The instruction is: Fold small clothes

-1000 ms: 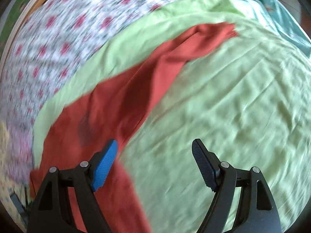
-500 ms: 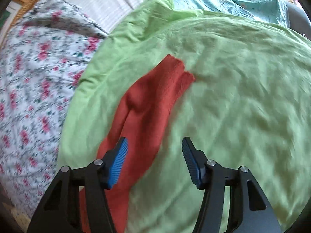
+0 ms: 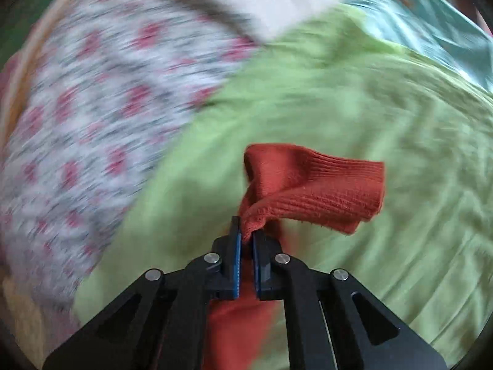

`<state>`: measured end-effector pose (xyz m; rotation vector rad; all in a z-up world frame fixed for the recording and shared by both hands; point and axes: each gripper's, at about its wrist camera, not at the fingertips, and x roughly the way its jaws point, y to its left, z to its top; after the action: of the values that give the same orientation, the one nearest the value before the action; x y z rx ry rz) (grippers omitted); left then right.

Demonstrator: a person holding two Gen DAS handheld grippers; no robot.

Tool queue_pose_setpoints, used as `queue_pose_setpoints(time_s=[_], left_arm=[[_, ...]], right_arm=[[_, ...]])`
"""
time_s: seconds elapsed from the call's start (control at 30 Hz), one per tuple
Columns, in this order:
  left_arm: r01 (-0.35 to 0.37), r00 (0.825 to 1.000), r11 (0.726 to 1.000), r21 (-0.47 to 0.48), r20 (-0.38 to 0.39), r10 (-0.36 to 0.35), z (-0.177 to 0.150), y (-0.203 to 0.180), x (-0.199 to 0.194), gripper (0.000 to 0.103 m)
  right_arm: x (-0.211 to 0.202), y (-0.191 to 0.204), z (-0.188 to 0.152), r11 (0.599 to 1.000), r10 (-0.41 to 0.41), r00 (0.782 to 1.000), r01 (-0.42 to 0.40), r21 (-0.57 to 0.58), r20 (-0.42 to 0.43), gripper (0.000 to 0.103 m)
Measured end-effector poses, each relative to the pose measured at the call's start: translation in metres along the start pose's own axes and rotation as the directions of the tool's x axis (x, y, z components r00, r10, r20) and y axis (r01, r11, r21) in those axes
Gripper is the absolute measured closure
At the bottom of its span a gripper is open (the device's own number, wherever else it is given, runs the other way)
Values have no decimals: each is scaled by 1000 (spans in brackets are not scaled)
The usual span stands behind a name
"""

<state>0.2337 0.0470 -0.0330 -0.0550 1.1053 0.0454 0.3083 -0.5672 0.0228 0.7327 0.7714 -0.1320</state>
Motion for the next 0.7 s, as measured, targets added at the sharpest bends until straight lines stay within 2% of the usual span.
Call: queue_pose_setpoints(time_s=[0.1, 0.23, 0.33, 0.47, 0.57, 0.63, 0.7], left_arm=[[14, 1000, 1000, -18, 6, -14, -8, 8, -10, 10], [33, 999, 999, -41, 21, -32, -21, 20, -27, 10], [51, 998, 996, -69, 28, -49, -29, 31, -37, 10], [62, 998, 993, -102, 30, -59, -42, 46, -46, 10], [69, 997, 990, -122, 32, -66, -48, 56, -51, 10], [79, 997, 988, -134, 31, -75, -51, 60, -53, 10], [84, 996, 987, -140, 31, -81, -52, 62, -54, 10]], right_arm=[[-10, 58, -31, 987, 130, 990, -135, -88, -60, 96], [-9, 130, -89, 939, 268, 942, -302, -162, -203, 96], [4, 184, -138, 893, 340, 882, -412, -183, -328, 96], [25, 250, -211, 815, 406, 773, -547, -189, -487, 96], [41, 287, -263, 767, 405, 701, -610, -199, -588, 96], [52, 301, -291, 751, 379, 669, -626, -210, -640, 96], [67, 307, -316, 749, 319, 648, -619, -234, -692, 92]])
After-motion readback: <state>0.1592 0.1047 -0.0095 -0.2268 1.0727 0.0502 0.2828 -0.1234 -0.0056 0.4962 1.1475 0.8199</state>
